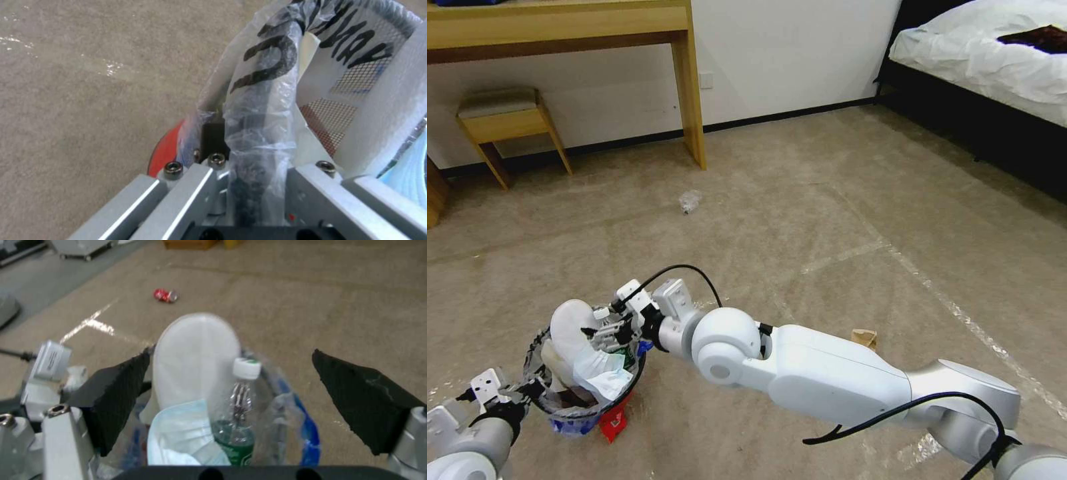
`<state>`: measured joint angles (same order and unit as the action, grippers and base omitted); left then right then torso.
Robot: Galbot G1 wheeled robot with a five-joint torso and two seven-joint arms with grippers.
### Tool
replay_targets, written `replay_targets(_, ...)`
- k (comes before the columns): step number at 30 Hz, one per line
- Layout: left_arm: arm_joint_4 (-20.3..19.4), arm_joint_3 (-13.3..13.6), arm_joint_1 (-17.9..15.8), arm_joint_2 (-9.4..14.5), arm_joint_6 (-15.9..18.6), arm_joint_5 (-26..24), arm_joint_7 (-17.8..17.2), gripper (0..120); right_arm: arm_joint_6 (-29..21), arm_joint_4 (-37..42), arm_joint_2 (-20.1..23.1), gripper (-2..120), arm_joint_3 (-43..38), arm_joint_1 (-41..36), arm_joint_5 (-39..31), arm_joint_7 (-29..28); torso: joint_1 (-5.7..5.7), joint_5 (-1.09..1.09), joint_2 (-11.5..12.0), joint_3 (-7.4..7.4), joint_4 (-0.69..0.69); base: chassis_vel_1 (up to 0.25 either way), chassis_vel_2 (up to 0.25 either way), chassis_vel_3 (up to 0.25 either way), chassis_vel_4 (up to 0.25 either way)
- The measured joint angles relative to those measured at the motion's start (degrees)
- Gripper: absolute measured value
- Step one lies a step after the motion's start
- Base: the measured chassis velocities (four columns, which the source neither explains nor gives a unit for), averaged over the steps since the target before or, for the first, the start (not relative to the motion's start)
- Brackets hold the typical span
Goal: Pick up the trash bin and place the garbage on the floor into it.
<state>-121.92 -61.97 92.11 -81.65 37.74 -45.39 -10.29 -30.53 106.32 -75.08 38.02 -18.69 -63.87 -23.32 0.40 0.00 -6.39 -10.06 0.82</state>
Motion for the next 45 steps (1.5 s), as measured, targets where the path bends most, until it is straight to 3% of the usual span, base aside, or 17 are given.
replay_targets(45, -1.0, -0.5, 0.8, 0.0, 0.1, -0.4, -0.1, 1, 0.0, -0.1, -0.4, 93, -20.6, -10.1, 3.0, 0.7, 0.0, 0.01, 0.0, 0.0, 0.0, 0.0, 0.0, 0.0, 0.0)
